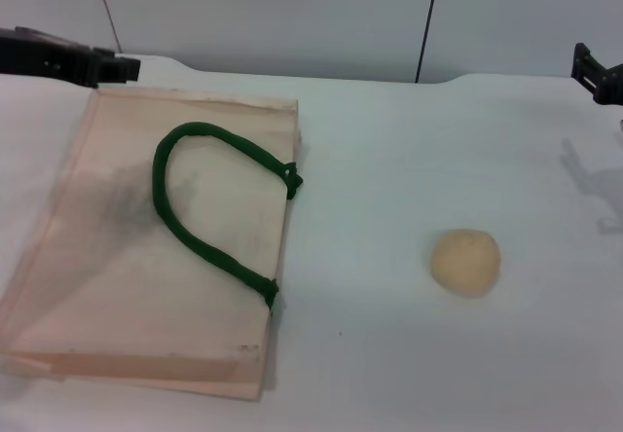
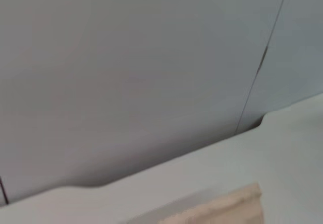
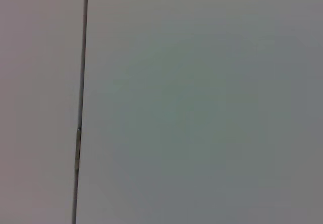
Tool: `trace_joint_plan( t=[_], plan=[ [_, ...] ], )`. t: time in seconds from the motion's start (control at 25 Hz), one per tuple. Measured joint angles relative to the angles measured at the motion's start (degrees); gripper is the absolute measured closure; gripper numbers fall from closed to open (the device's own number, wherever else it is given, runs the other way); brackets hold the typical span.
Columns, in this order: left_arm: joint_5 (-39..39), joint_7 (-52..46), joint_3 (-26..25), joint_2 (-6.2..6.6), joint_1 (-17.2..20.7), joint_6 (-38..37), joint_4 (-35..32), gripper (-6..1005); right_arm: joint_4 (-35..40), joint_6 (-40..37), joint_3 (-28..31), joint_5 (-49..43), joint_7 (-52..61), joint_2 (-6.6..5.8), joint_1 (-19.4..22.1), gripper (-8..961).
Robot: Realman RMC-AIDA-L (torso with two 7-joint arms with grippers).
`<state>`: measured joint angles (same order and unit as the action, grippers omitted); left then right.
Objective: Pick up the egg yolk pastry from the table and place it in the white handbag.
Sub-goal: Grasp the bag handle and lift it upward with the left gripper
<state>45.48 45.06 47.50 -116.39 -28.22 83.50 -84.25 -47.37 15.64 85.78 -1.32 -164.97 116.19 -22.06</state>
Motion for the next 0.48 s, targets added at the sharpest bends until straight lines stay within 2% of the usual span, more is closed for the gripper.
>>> trace_joint_plan(
  t=[0.28, 0.48],
  plan=[
    [-4.89, -0.32, -0.35, 0.04, -2.43, -2.01, 5.67, 637, 0.00, 0.01, -0.05, 0.00, 0.01, 0.00, -0.04, 181],
    [-4.92, -0.97, -0.36, -0.14, -2.89, -3.80, 8.72, 637, -0.03, 0.01, -0.08, 0.00, 0.01, 0.00, -0.07, 181]
  ],
)
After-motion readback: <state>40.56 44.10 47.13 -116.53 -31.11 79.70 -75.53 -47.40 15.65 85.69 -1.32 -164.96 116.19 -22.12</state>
